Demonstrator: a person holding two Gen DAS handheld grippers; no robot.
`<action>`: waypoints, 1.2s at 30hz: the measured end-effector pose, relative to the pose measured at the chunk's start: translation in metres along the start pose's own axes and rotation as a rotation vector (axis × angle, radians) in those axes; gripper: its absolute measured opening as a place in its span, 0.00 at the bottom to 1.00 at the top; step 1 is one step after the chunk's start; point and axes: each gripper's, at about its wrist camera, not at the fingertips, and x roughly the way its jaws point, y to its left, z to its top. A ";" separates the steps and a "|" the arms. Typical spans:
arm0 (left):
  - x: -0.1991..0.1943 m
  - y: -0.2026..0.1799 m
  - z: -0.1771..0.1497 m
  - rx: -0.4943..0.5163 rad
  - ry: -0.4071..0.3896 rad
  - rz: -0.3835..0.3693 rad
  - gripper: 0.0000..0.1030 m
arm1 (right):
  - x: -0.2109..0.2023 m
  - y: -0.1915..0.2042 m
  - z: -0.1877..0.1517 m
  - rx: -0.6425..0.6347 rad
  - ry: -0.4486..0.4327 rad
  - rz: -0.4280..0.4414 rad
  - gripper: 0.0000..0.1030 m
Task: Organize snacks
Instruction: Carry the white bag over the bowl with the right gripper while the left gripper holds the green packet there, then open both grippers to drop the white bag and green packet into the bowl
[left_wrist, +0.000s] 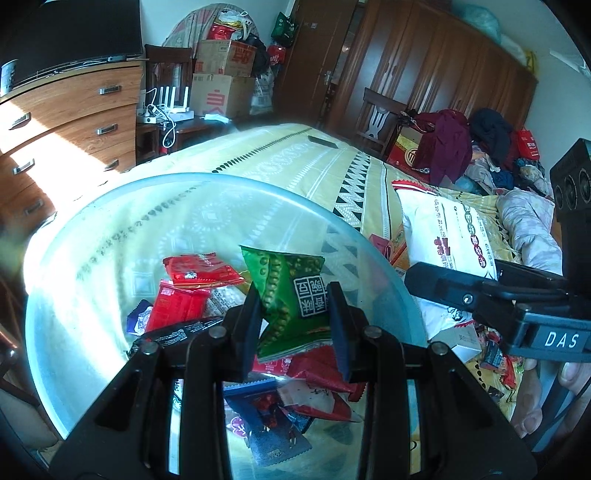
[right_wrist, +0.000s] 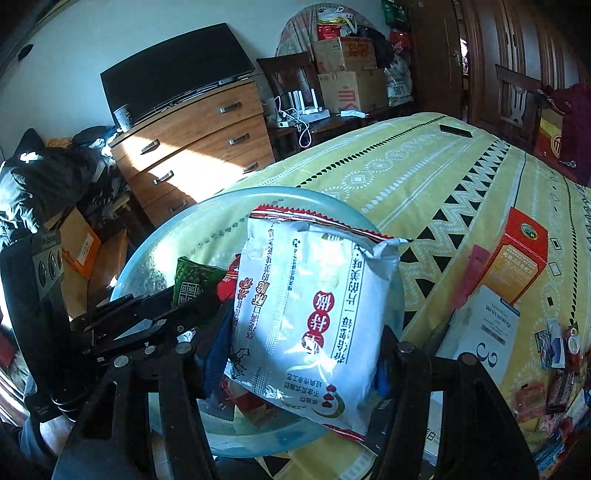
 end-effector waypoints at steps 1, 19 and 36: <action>0.000 0.000 0.000 0.000 0.000 -0.001 0.34 | 0.000 -0.001 0.000 0.004 0.002 0.001 0.63; 0.004 0.001 -0.001 -0.013 0.011 0.003 0.34 | 0.019 0.008 -0.002 0.002 0.045 0.018 0.65; -0.020 -0.027 0.002 0.064 -0.066 0.182 0.95 | -0.028 -0.006 -0.023 0.072 -0.035 -0.009 0.78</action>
